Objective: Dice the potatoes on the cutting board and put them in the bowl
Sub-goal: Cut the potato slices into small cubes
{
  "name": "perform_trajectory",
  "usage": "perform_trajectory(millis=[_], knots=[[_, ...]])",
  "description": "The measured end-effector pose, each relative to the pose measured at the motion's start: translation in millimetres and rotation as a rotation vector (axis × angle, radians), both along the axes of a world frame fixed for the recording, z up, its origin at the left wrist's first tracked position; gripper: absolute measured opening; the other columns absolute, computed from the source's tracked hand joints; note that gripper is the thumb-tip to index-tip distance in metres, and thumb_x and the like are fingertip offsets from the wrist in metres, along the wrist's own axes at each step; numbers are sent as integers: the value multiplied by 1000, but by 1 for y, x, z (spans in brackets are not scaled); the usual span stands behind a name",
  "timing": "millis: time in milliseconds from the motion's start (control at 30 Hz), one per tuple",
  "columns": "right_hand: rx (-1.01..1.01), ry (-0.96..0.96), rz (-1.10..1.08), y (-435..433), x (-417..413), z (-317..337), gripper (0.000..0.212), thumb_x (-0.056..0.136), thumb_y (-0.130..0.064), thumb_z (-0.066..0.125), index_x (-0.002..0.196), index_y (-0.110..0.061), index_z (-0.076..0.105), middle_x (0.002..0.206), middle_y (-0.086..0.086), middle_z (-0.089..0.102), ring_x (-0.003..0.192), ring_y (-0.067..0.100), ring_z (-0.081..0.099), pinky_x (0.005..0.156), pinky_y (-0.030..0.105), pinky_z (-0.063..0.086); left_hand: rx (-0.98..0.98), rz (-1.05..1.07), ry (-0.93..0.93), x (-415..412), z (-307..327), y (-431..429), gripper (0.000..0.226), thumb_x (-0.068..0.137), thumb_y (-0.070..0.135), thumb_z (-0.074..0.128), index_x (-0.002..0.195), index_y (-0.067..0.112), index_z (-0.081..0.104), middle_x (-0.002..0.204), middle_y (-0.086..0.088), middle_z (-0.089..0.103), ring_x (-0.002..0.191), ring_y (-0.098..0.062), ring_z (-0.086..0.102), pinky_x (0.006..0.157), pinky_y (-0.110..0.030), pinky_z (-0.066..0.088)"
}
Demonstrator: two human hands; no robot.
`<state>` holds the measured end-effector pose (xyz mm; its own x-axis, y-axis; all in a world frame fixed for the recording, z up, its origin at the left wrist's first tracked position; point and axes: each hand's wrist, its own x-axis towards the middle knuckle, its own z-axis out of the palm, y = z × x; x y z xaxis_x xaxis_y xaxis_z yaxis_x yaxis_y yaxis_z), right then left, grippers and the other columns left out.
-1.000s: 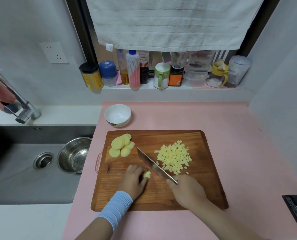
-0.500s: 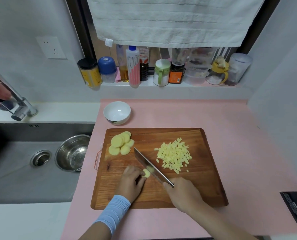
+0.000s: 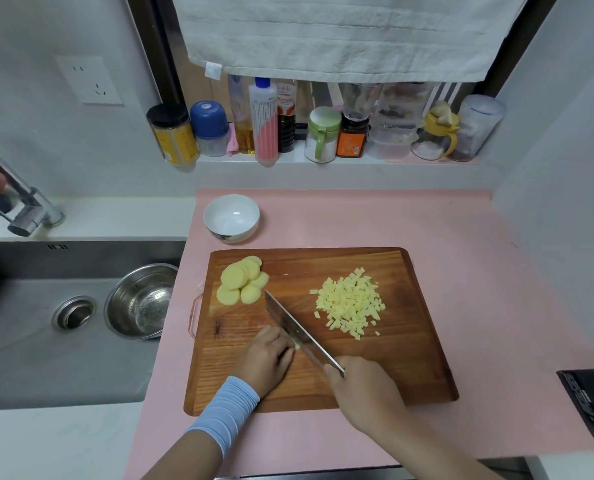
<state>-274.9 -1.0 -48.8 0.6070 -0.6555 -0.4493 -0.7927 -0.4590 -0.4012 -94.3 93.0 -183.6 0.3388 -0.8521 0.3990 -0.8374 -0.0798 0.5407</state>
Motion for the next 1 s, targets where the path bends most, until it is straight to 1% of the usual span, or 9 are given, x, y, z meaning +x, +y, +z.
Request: perform_trajectory(millis=[233, 367, 500, 600, 700, 767, 867, 933, 1000], knots=[[78, 33, -36, -3, 10, -12, 38, 104, -42, 46, 69, -28, 52, 71, -11, 60, 69, 14, 61, 57, 29, 40, -6, 36, 54, -1, -4, 2, 14, 90, 22, 63, 81, 15, 71, 88, 6, 64, 84, -12, 57, 78, -21, 49], [83, 25, -30, -5, 12, -14, 38, 104, -42, 47, 69, -27, 50, 71, -10, 60, 66, 12, 58, 53, 27, 38, 23, 85, 63, -3, -3, 4, 10, 89, 24, 63, 85, 16, 68, 90, 7, 62, 89, -12, 55, 82, -22, 46], [169, -17, -65, -21, 10, -8, 39, 102, -45, 48, 69, -25, 54, 73, -8, 62, 72, 16, 62, 66, 33, 47, 77, 181, 91, -6, 2, 0, 11, 82, 20, 74, 91, 18, 68, 91, 8, 61, 91, -12, 50, 86, -18, 38], [167, -63, -75, -29, 6, -1, 42, 103, -44, 49, 65, -27, 51, 69, -8, 59, 67, 14, 58, 63, 30, 43, 114, 192, 124, -9, 8, -6, 9, 82, 19, 75, 88, 20, 69, 88, 11, 61, 89, -7, 44, 84, -15, 36], [152, -102, -70, -31, 6, 3, 39, 104, -44, 48, 70, -26, 56, 72, -7, 62, 69, 13, 60, 63, 30, 44, 139, 190, 147, -4, 12, -6, 4, 87, 25, 69, 90, 22, 70, 89, 14, 61, 88, -4, 44, 83, -17, 38], [169, -104, -59, -30, 7, 5, 37, 104, -43, 48, 74, -24, 59, 72, -6, 63, 69, 13, 61, 63, 30, 46, 101, 240, 172, -1, 15, 0, 13, 90, 27, 57, 90, 21, 68, 89, 12, 62, 88, -7, 49, 83, -20, 40], [195, -80, -11, -25, 7, 4, 38, 103, -43, 49, 72, -25, 59, 67, -7, 60, 62, 12, 58, 61, 29, 45, 13, 440, 289, 7, 21, 16, 17, 83, 23, 46, 84, 21, 63, 86, 10, 59, 85, -11, 52, 82, -20, 37], [184, -37, 48, -22, 6, 1, 41, 103, -44, 48, 67, -25, 54, 63, -7, 56, 58, 11, 54, 60, 30, 43, 25, 506, 321, 12, 22, 27, 12, 81, 15, 49, 81, 23, 59, 84, 10, 59, 85, -13, 52, 81, -21, 37], [159, -1, 80, -22, 5, -2, 42, 102, -45, 48, 65, -25, 51, 64, -6, 56, 58, 12, 54, 60, 31, 43, 91, 524, 315, 13, 23, 32, 19, 80, 3, 57, 80, 22, 59, 84, 10, 59, 87, -13, 52, 78, -22, 36]])
